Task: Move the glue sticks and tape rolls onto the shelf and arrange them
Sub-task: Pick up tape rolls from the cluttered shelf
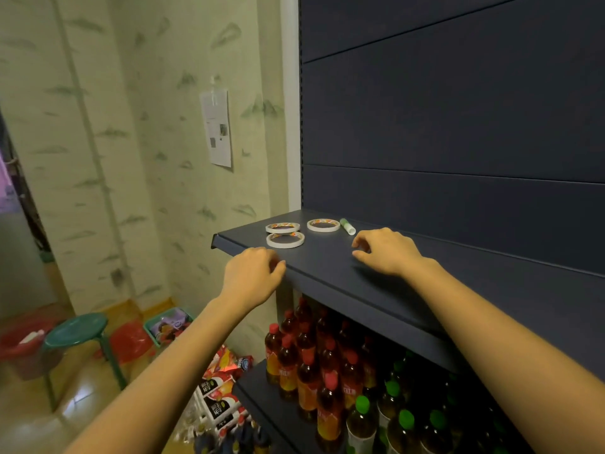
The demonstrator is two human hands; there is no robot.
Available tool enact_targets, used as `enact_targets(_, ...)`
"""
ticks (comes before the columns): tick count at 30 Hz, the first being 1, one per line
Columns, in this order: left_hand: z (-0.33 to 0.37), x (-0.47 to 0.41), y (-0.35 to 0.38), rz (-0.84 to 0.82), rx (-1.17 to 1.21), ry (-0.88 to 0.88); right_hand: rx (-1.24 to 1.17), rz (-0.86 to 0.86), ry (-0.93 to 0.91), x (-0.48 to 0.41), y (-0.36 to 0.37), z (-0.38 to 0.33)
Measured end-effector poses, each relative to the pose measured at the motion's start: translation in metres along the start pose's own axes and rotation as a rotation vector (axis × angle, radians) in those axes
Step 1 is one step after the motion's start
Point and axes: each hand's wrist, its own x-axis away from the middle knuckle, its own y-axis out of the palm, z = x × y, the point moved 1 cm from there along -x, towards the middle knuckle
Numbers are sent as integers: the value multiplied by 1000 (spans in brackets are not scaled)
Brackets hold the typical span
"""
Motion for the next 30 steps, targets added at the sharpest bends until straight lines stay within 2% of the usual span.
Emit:
enact_targets(4, -32, -47, 20, 46, 32, -48, 3, 19, 82, -56, 16, 6)
enact_targets(11, -80, -128, 56, -21, 12, -166, -54, 74, 268, -156, 31, 20)
enact_targets(22, -127, -191, 98, -169, 44, -230, 64, -157, 431, -225, 58, 27)
enact_targets(25, -128, -209, 105, -231, 38, -227, -33, -101, 455, -230, 49, 27)
enact_targets(30, -129, -235, 127, -510, 5, -173, -149, 104, 421, -222, 30, 21)
